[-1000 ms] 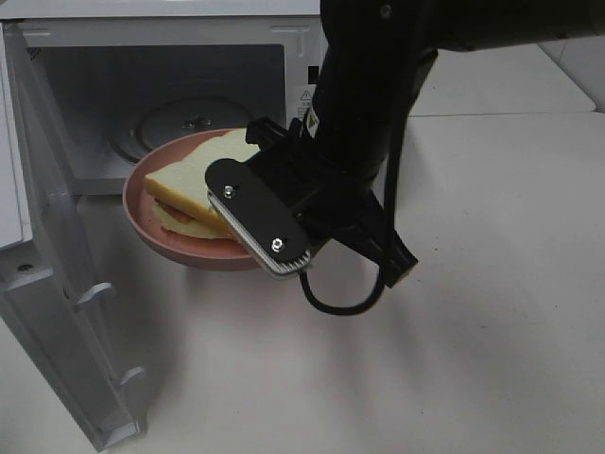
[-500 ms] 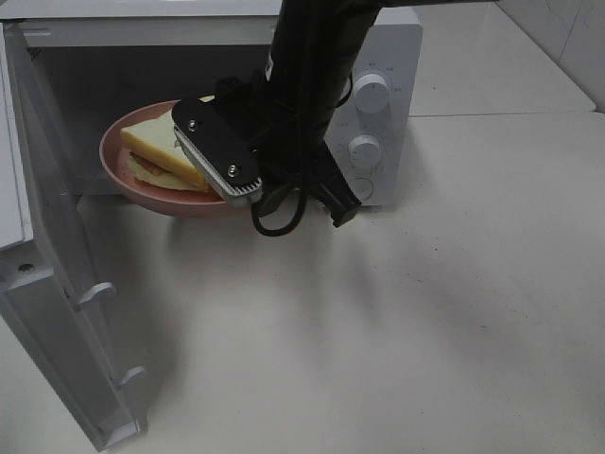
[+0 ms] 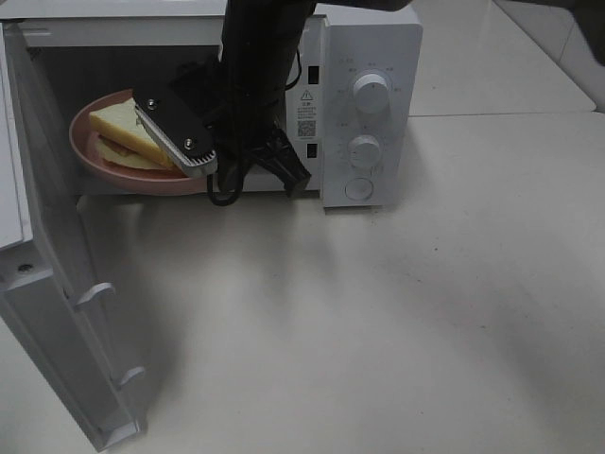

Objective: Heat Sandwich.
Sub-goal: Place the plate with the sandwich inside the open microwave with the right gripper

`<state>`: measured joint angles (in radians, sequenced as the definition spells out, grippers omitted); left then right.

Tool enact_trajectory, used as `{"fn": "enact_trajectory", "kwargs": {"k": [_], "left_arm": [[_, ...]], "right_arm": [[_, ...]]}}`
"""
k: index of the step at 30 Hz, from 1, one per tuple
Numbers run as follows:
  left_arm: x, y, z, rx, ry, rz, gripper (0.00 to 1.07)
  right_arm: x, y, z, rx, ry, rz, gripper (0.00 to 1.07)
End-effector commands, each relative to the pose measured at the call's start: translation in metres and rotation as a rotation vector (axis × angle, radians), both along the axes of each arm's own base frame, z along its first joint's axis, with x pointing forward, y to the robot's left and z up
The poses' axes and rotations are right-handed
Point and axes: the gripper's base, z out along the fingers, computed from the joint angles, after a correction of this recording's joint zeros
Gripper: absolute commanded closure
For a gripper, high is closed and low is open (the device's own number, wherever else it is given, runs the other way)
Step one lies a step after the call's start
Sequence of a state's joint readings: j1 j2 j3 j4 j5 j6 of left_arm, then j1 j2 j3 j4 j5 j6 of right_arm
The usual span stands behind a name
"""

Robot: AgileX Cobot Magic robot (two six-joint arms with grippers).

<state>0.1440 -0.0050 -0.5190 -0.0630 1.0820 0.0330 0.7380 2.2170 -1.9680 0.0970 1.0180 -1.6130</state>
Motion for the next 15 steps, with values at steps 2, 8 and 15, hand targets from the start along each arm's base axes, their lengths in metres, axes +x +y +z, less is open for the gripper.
{"fn": "enact_trajectory", "kwargs": {"k": [2,8,15], "left_arm": [[-0.002,0.000,0.000,-0.001,-0.026,-0.003,0.26],[-0.002,0.000,0.000,-0.001,-0.026,-0.003,0.26],[-0.002,0.000,0.000,-0.001,-0.026,-0.003,0.26]], "right_arm": [[0.021,0.001,0.001,0.075,-0.006,-0.006,1.07],[0.049,-0.001,-0.010,0.115,-0.028,-0.040,1.07],[0.065,0.000,-0.019,0.158,-0.063,-0.067,1.07]]}}
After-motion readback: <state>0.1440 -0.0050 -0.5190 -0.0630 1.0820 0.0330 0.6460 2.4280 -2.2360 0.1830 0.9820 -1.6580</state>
